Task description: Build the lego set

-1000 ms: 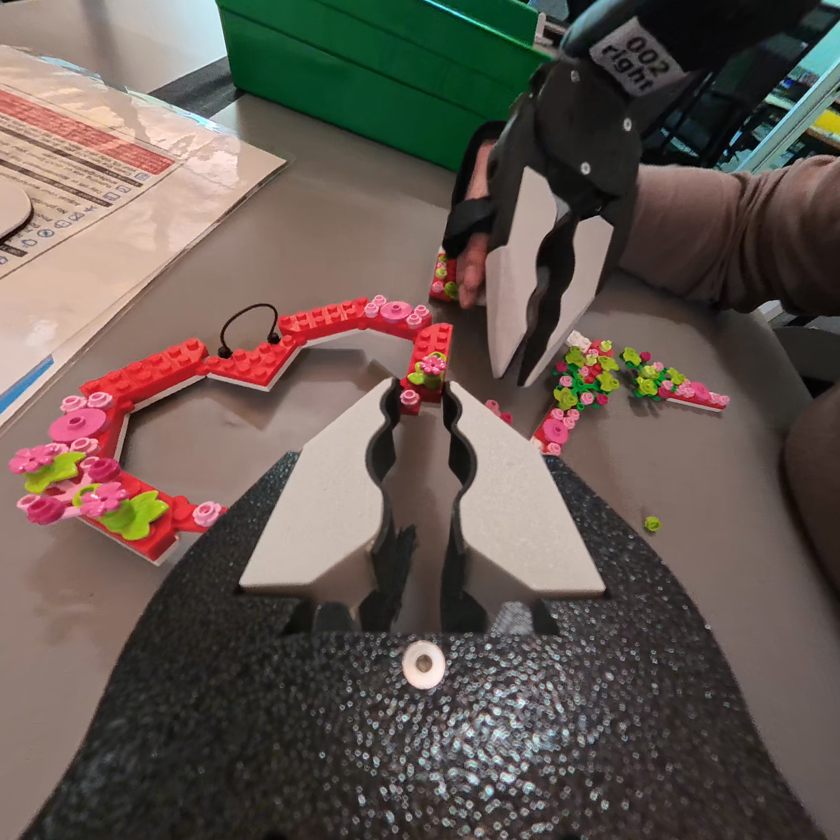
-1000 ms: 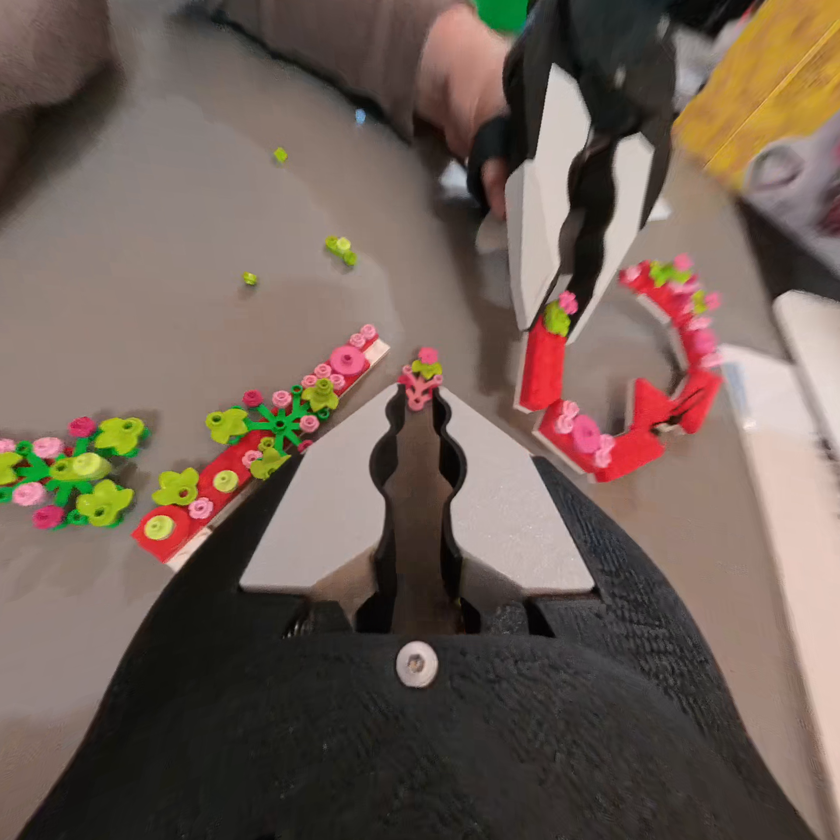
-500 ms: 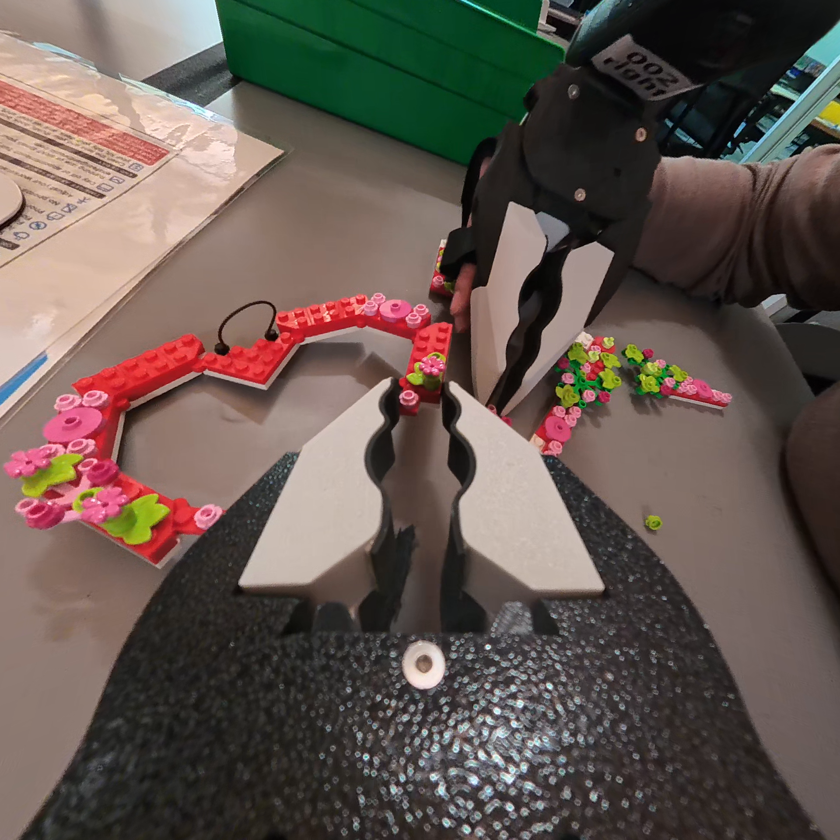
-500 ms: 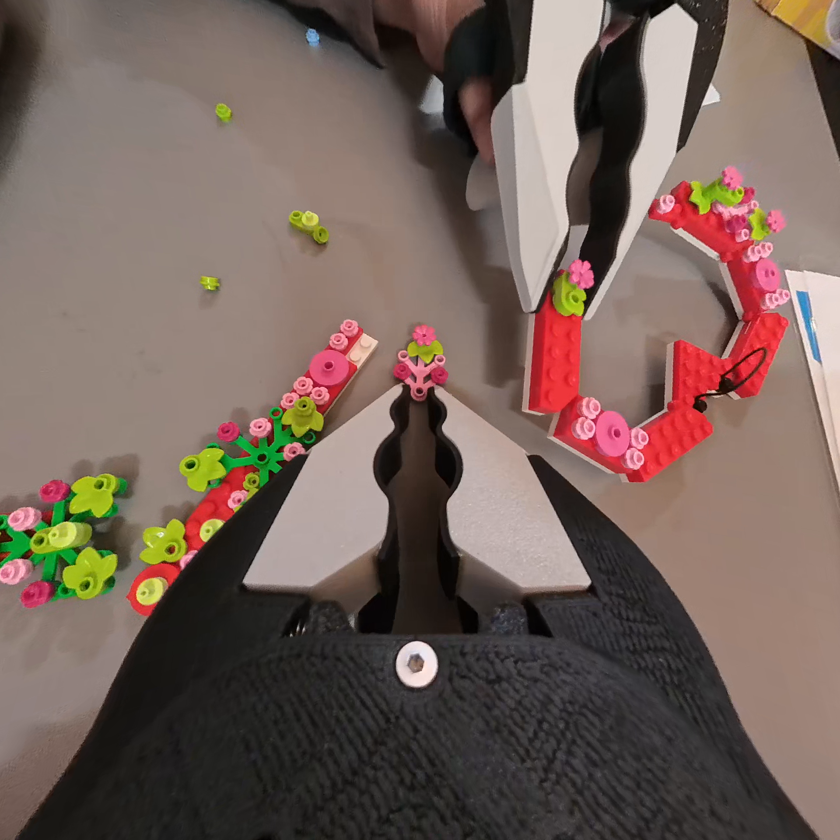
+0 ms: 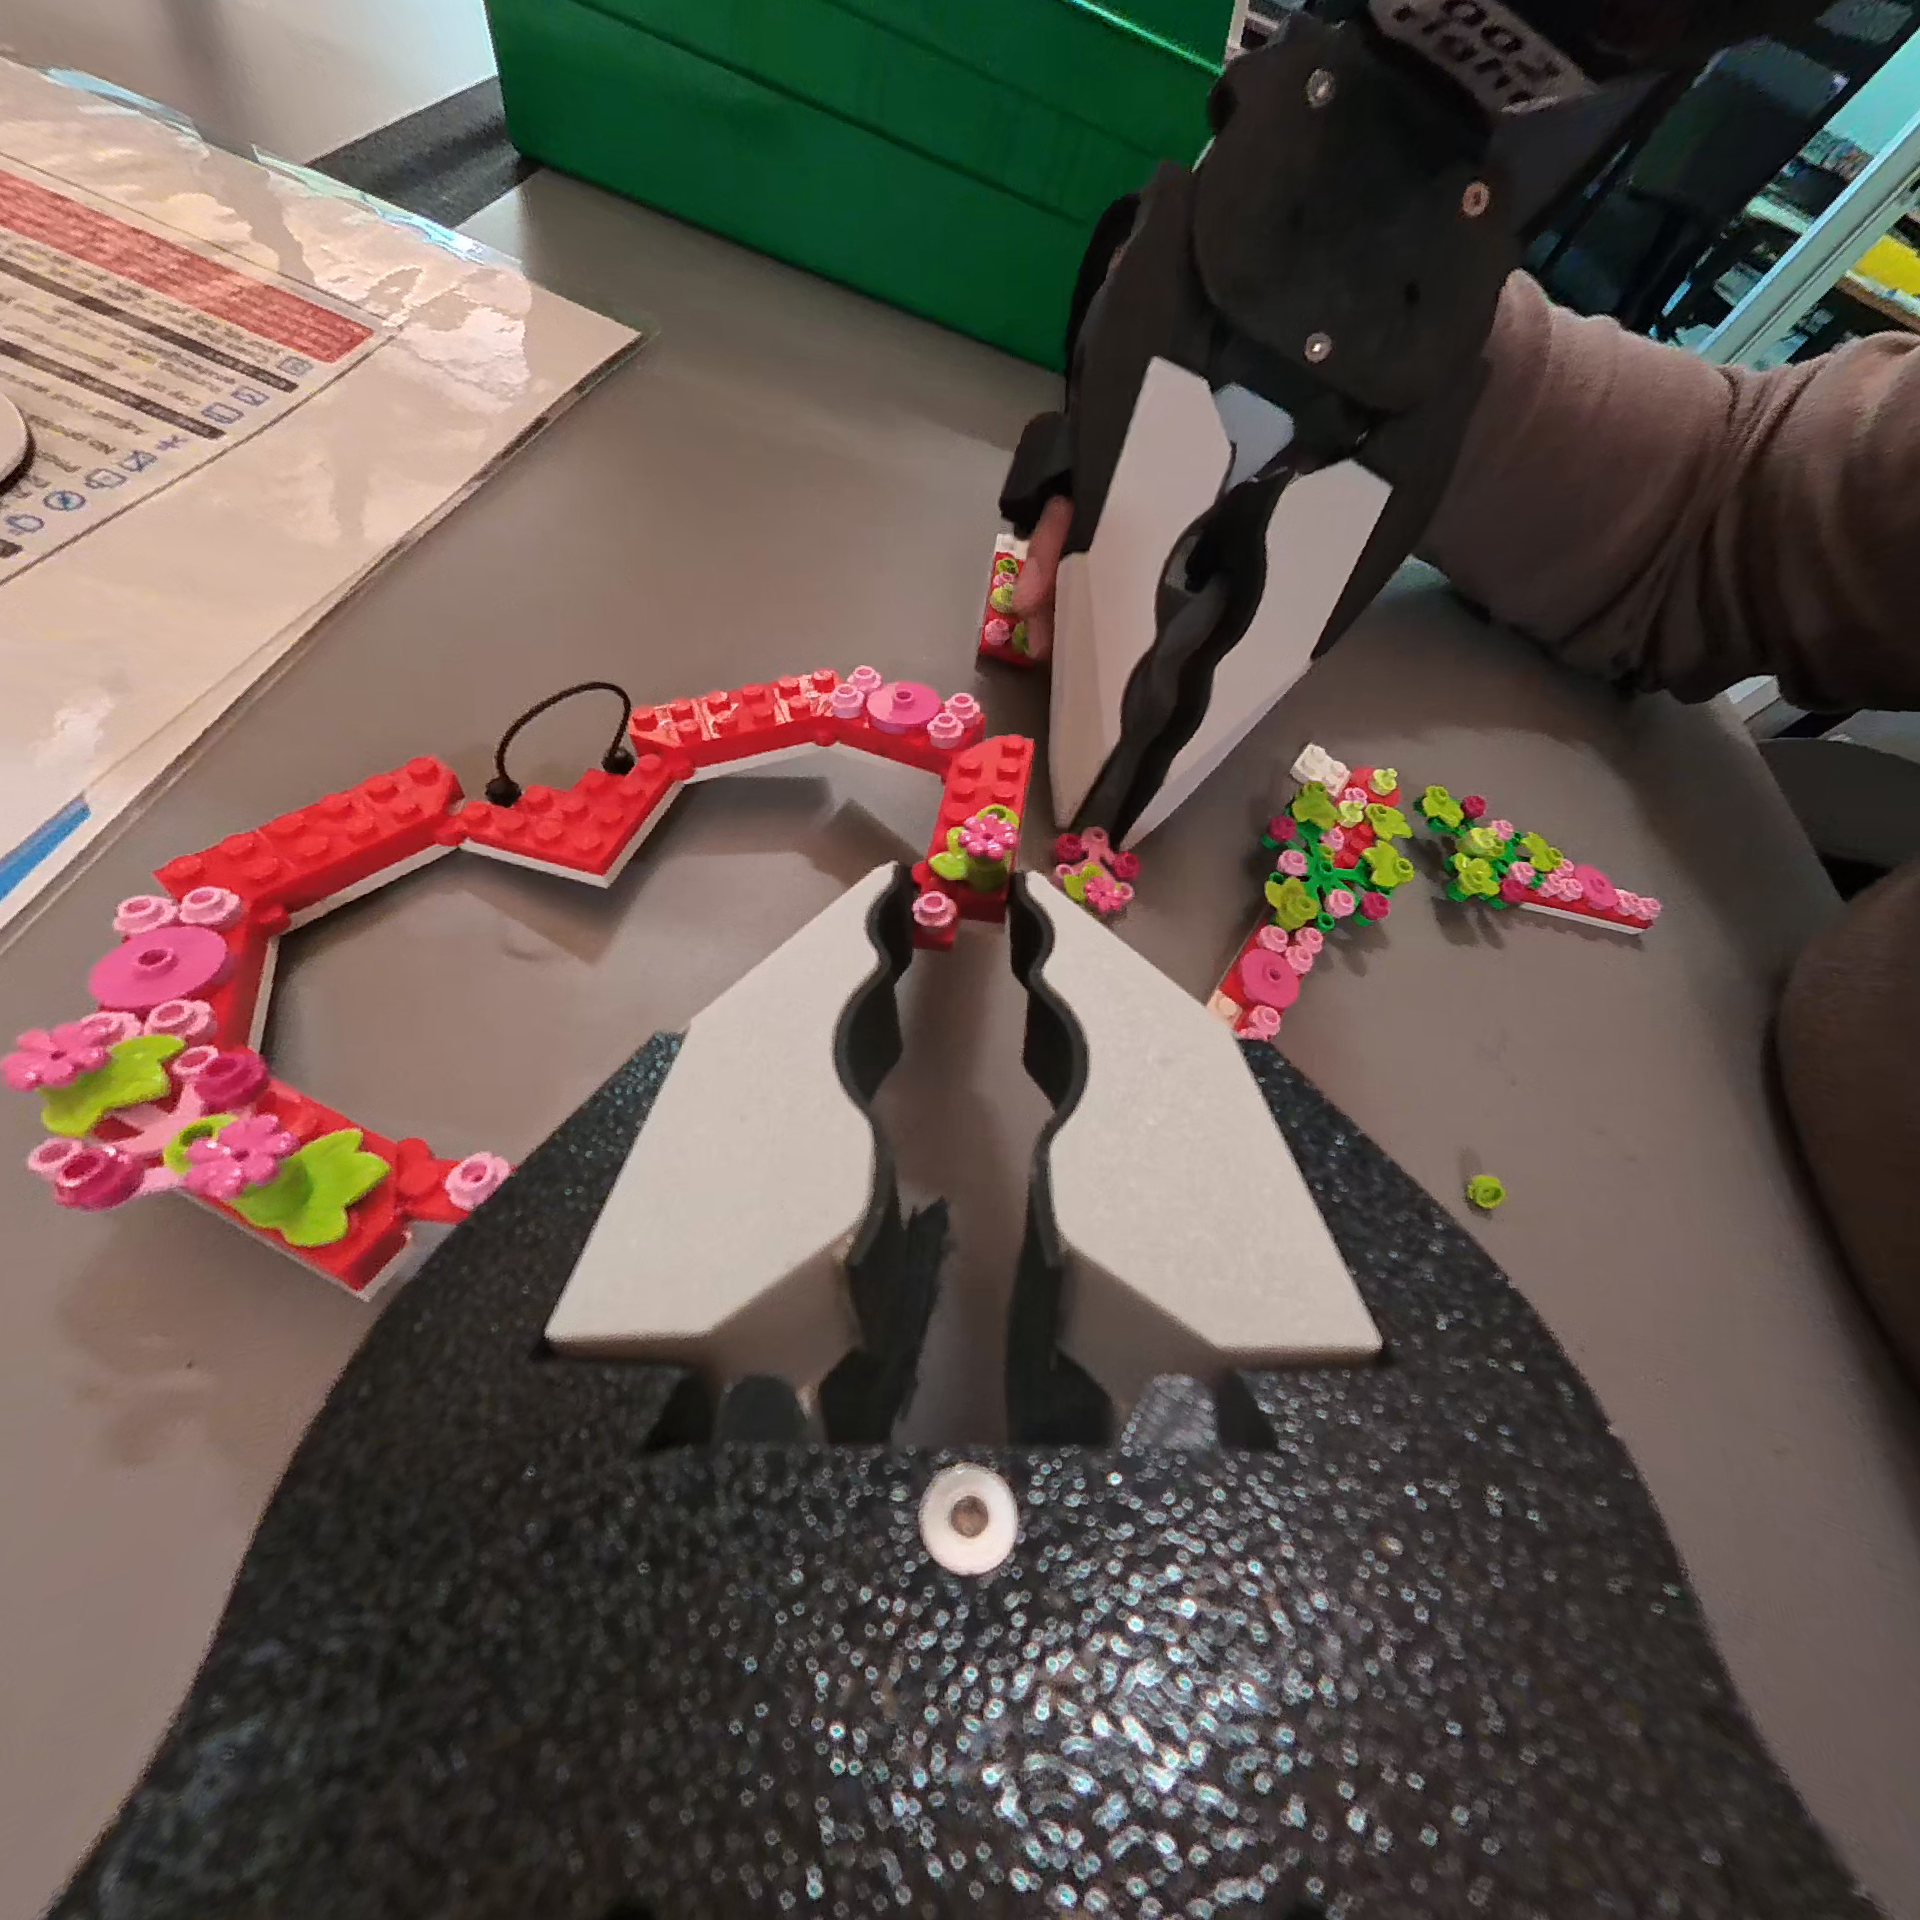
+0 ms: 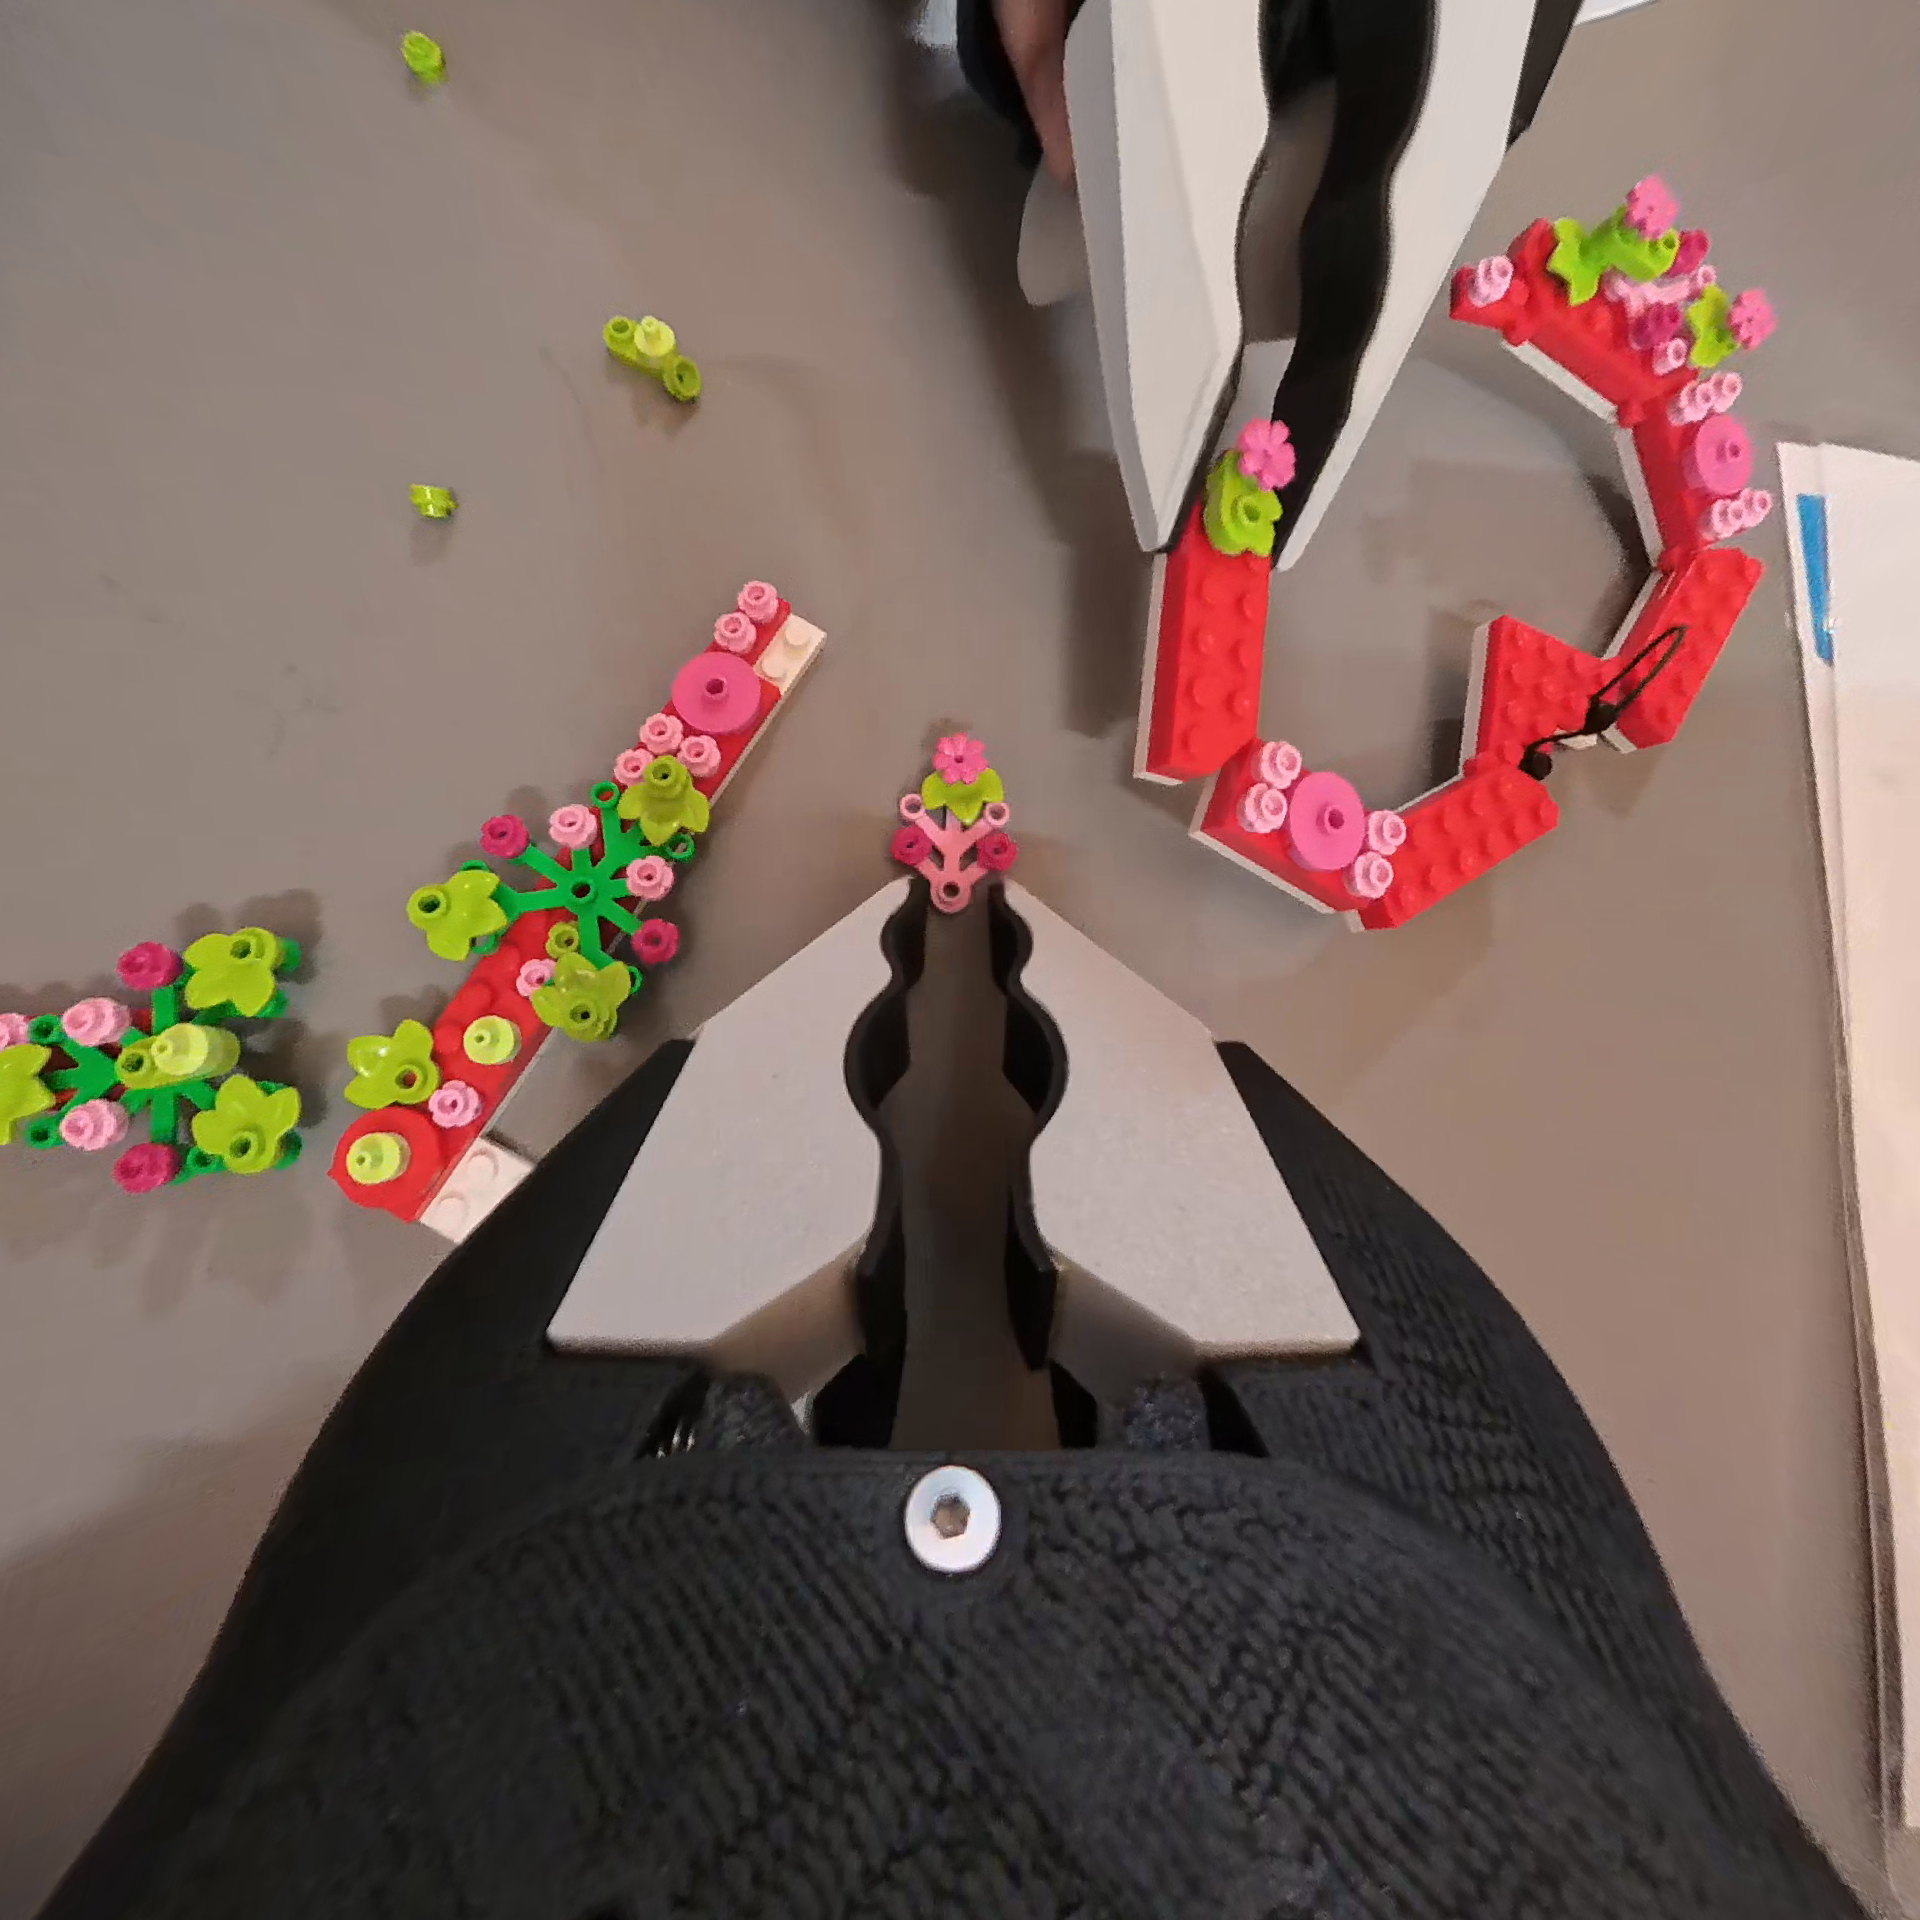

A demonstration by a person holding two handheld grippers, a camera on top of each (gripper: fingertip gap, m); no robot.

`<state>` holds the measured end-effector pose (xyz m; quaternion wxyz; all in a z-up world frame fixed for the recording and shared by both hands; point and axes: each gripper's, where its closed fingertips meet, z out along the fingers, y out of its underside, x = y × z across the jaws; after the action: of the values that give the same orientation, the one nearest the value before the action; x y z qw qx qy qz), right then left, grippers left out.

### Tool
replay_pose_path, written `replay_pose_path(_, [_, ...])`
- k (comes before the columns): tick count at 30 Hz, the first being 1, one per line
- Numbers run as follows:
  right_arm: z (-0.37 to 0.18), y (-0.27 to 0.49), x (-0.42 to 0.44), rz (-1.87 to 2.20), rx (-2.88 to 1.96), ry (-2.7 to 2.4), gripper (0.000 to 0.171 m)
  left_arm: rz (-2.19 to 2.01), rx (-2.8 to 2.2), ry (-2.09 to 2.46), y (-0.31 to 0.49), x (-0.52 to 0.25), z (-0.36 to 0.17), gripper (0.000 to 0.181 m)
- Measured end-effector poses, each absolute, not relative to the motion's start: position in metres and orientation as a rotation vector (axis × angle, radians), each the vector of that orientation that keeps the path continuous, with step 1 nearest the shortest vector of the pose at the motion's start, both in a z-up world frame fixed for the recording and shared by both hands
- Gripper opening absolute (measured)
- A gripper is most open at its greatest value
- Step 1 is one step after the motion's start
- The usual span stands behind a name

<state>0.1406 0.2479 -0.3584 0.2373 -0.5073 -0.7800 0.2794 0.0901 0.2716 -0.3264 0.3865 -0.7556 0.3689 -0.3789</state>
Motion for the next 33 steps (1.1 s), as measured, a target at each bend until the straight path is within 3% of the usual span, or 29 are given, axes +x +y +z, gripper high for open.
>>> replay_pose_path(33, [-0.354,0.233,0.132,0.865,-1.288,-2.135,0.014,-0.969,-1.933,0.959,0.270,0.091,-0.329,0.016])
